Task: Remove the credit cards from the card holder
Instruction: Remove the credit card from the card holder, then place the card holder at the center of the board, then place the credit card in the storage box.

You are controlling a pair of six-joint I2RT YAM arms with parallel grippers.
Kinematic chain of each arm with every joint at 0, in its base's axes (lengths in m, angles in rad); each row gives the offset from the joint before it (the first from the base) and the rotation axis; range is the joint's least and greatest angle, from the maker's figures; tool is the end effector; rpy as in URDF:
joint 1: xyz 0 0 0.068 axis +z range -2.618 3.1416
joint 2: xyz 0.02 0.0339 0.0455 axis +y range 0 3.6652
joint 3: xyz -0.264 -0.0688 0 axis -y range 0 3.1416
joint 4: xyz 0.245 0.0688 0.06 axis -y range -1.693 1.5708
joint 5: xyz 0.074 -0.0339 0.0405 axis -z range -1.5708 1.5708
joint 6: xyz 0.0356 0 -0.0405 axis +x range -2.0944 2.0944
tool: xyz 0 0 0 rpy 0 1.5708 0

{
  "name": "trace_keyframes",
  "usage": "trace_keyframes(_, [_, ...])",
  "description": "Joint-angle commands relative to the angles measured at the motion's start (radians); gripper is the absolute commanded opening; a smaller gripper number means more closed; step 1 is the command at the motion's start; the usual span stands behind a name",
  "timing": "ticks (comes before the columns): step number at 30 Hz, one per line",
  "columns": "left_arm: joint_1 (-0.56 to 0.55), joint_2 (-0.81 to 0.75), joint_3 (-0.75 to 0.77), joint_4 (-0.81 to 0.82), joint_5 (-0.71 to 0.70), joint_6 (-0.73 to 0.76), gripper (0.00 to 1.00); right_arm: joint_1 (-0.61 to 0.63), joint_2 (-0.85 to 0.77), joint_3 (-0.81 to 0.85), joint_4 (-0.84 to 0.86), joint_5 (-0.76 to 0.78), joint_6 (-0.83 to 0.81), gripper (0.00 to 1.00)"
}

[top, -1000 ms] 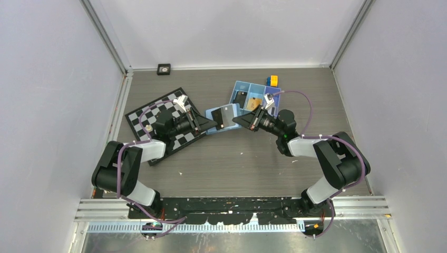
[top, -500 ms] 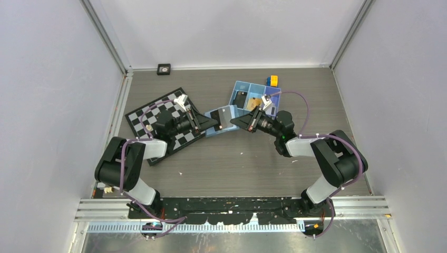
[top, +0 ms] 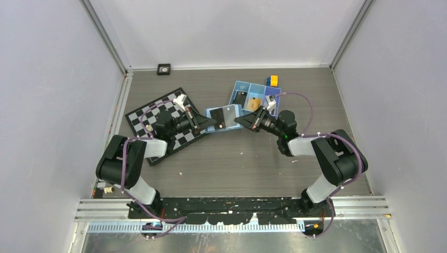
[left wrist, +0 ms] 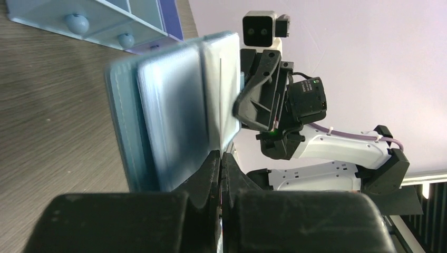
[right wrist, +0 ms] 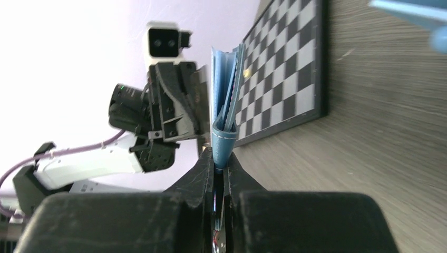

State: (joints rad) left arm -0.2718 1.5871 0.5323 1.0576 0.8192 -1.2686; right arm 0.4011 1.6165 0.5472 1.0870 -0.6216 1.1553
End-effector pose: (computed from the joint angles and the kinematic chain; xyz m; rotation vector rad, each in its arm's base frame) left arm 0.2778 -0.1044 0.1942 -0.1669 1.8960 -1.7623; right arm 0.2730 0.1383 0.1931 0.1120 1.8298 1.6436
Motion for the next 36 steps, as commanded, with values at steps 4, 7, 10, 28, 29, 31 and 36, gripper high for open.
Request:
trace_keyframes(4, [0.022, -0.066, -0.001, -0.125, -0.024, 0.098, 0.0, -0.057, -0.032, 0.08, -0.393, 0.104, -0.12, 0.01])
trace_keyframes(7, [0.026, -0.124, -0.002, -0.227, -0.056, 0.154, 0.0, -0.049, 0.02, 0.113, -0.435, 0.096, -0.128, 0.0])
trace_keyframes(10, [0.026, -0.179, 0.004, -0.332, -0.086, 0.217, 0.0, -0.032, 0.084, 0.159, -0.465, 0.059, -0.124, 0.0])
trace_keyframes(28, [0.01, -0.143, 0.017, -0.284, -0.048, 0.195, 0.0, 0.018, -0.139, 0.134, -0.618, 0.187, -0.314, 0.66])
trace_keyframes(29, [0.006, -0.137, 0.02, -0.274, -0.041, 0.191, 0.0, 0.018, -0.145, 0.121, -0.557, 0.159, -0.306, 0.67])
trace_keyframes(31, [0.0, -0.129, 0.023, -0.258, -0.032, 0.185, 0.0, 0.025, -0.143, 0.109, -0.484, 0.105, -0.28, 0.71])
trace_keyframes(36, [-0.02, -0.116, 0.031, -0.215, -0.008, 0.171, 0.0, 0.062, -0.064, 0.135, -0.348, -0.007, -0.229, 0.68])
